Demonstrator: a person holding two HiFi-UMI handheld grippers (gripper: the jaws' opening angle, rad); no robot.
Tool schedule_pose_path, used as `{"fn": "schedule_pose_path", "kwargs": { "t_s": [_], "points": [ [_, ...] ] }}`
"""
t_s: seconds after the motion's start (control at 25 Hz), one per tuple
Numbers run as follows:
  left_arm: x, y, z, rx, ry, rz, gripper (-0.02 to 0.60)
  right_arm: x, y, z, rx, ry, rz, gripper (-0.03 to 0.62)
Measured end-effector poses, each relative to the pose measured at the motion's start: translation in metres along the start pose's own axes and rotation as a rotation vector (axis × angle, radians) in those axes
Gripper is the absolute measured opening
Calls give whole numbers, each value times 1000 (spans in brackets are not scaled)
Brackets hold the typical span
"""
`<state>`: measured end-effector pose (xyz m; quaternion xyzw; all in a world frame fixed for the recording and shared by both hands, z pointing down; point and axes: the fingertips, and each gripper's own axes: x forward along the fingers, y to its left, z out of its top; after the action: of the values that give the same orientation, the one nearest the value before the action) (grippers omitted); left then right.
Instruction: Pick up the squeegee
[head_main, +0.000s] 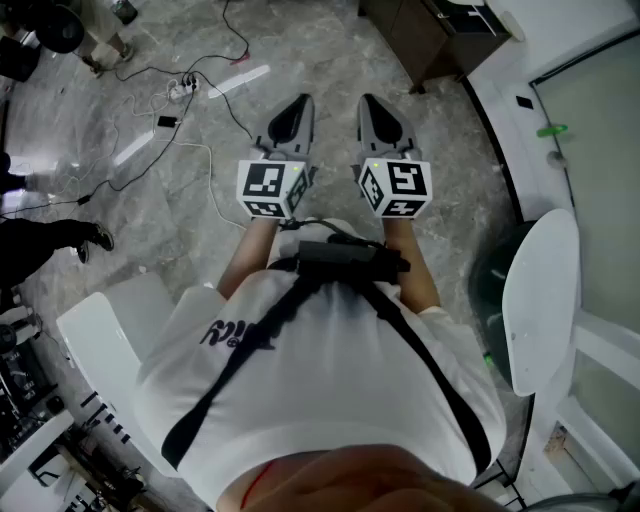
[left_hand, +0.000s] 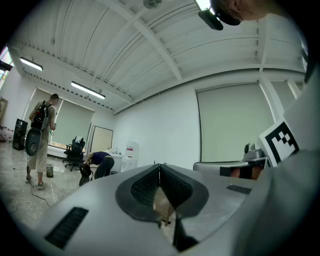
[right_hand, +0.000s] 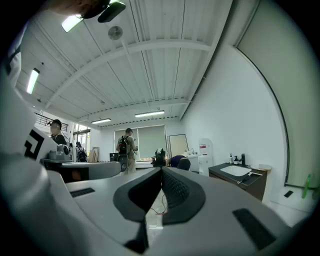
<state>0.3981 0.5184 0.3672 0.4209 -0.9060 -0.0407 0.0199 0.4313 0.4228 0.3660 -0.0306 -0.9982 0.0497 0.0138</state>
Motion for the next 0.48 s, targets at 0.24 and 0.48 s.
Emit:
{"fn": "schedule_pose_path", "kwargs": {
  "t_s": [0.24,0.48],
  "points": [
    [-14,33,-2,1,0,32,14,25,23,-13,23,25,-3,8],
    [-45,79,-7,-25,0,77,14,48,39,-29,94,55,-116,9]
  ]
}}
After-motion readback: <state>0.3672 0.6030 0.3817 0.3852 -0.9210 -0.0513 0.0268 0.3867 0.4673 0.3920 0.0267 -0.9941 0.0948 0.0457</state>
